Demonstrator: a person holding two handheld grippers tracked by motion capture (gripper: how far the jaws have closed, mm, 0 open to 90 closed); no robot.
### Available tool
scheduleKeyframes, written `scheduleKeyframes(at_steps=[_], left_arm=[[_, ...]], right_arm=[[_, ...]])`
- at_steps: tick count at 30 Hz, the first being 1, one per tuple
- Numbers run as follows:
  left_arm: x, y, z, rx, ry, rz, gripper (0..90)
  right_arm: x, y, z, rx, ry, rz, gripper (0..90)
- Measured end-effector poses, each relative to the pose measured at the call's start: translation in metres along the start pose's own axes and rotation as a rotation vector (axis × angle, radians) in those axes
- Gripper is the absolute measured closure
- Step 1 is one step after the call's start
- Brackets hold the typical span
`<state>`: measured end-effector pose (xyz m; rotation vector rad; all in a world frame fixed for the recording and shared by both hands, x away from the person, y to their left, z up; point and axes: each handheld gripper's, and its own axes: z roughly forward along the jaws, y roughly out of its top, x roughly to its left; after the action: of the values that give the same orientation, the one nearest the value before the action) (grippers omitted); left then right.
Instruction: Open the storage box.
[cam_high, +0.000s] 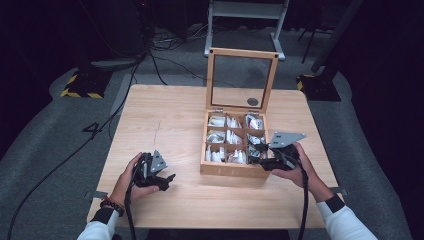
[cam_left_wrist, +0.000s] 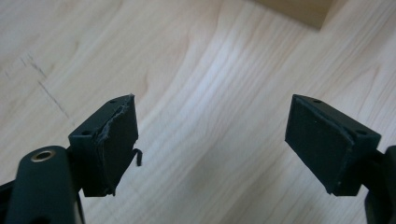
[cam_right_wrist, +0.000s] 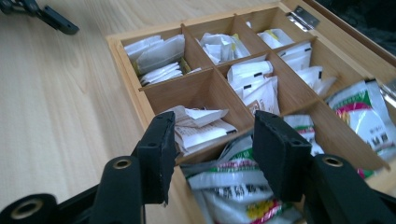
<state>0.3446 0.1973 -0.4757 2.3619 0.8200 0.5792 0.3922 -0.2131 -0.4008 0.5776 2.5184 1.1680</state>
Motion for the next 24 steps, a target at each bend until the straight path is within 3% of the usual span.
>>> scheduleKeyframes(at_steps=[5, 11, 16, 18, 22, 24], left_arm=[[-0.001, -0.014, 0.0, -0.021, -0.036, -0.066, 17.8], [0.0, -0.024, -0.002, -0.033, -0.085, -0.105, 18.2], [0.0, -0.029, 0.004, -0.009, -0.104, -0.109, 18.1], [0.002, -0.031, 0.005, -0.02, -0.123, -0.138, 17.9], [0.006, -0.034, 0.007, -0.031, -0.146, -0.157, 17.6], [0.007, -0.038, 0.008, -0.059, -0.159, -0.16, 16.9]], right_arm=[[0.001, 0.012, 0.02, 0.035, 0.048, -0.045, 53.0], [0.002, 0.019, 0.039, 0.098, 0.089, -0.06, 53.8], [0.002, 0.021, 0.051, 0.136, 0.094, -0.098, 56.8], [0.002, 0.021, 0.056, 0.154, 0.096, -0.108, 57.5], [0.003, 0.022, 0.067, 0.193, 0.094, -0.137, 59.2], [0.002, 0.023, 0.071, 0.194, 0.086, -0.138, 61.8]])
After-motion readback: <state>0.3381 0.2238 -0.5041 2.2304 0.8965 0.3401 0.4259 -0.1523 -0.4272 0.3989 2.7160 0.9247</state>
